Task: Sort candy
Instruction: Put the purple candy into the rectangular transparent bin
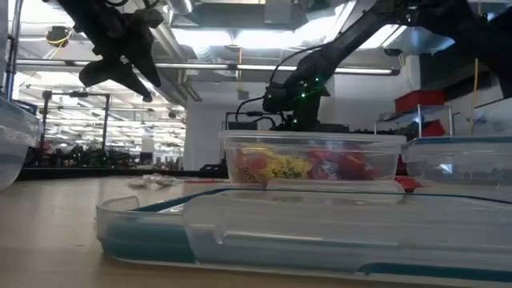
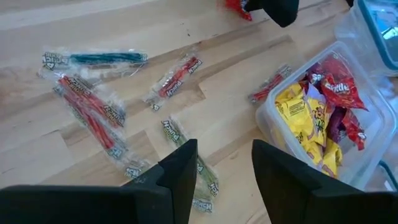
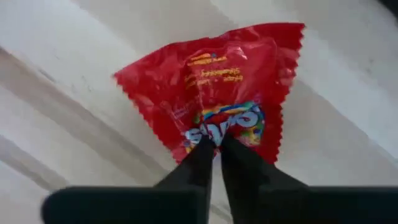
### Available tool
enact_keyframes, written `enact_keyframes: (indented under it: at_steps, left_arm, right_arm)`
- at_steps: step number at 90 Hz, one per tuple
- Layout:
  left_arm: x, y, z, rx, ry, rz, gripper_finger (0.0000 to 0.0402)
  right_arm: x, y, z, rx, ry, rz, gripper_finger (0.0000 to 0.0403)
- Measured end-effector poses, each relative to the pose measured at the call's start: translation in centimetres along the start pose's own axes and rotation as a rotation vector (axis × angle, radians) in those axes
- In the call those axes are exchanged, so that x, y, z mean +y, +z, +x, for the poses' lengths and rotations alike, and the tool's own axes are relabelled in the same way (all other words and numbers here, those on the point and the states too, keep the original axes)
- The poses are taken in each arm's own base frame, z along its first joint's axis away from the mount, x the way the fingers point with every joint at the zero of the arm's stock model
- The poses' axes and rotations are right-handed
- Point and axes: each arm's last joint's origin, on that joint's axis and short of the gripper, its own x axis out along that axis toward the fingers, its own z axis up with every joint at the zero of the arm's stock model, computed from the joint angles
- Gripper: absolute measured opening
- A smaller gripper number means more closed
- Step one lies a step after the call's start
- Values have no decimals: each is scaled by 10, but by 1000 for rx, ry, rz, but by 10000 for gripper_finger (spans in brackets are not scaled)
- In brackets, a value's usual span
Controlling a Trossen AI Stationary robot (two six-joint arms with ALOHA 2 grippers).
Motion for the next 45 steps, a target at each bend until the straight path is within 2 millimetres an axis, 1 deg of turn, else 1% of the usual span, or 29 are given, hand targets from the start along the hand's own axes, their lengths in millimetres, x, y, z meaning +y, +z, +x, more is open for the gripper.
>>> enact_keyframes:
  at_steps: [5,11,24,36,41,45]
  left_arm:
    - [0,0,0,1,0,-1,136]
    - [0,0,0,1,0,-1,136]
    - [0,0,0,0,0,2,136]
    - [0,0,0,0,-1,7,136]
    - [0,0,0,-3,-2,11,136]
    - [0,0,0,-3,0,17,136]
  right_arm:
    - [1,-6,-7,23,-23,-11,12]
    - [5,-9,-23,-1,-30,-52,6]
    - [20,-24,-83,-76,18,-194,4]
    - [41,-51,-127,-87,117,-360,1]
    - [52,-66,-144,-87,190,-475,2]
    - [61,-79,-153,-76,236,-581,2]
